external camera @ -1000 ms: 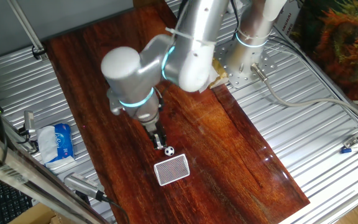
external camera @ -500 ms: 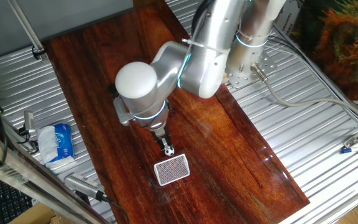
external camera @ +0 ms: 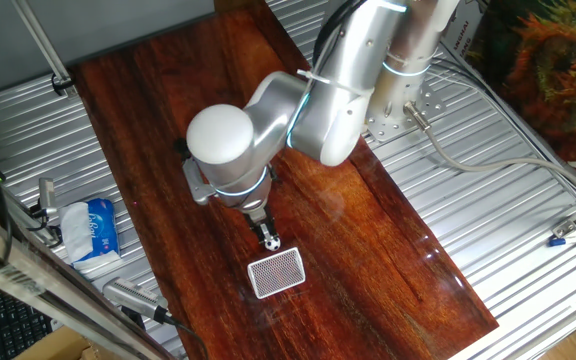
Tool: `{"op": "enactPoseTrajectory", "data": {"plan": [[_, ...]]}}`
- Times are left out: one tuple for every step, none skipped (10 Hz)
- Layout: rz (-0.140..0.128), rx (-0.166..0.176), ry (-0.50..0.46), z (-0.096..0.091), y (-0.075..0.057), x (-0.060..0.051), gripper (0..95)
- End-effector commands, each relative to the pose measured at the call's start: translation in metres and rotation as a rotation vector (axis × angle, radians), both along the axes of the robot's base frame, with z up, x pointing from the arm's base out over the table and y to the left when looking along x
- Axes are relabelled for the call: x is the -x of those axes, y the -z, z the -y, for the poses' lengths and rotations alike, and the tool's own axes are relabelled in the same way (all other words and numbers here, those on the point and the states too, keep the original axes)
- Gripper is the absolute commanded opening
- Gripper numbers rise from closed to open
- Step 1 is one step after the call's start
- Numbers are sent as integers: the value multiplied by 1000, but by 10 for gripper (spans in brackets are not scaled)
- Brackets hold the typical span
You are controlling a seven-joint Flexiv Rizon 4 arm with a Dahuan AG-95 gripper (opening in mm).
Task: Push the soccer ball into the goal
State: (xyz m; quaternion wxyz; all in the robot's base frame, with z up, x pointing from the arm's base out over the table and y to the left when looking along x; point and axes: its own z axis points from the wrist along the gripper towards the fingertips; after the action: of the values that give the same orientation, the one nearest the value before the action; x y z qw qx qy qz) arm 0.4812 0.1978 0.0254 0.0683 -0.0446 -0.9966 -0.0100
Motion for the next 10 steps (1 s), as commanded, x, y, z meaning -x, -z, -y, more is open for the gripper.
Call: {"op": "enactPoseTrajectory", "data": {"plan": [[3,1,-1,0,-1,1,0],[2,-1,-2,0,-1,1,0],[1,-6,-24,0,-1,1,0],[2,-3,-42,0,-1,1,0],[12,49,-144,0,-1,1,0],[17,56,-202,0,-1,1,0],[21,53,-224,0,-1,1,0],[25,39,-322,0,-1,1,0],[24,30,-381,0,-1,1,0],[25,20,-412,0,-1,1,0]]}}
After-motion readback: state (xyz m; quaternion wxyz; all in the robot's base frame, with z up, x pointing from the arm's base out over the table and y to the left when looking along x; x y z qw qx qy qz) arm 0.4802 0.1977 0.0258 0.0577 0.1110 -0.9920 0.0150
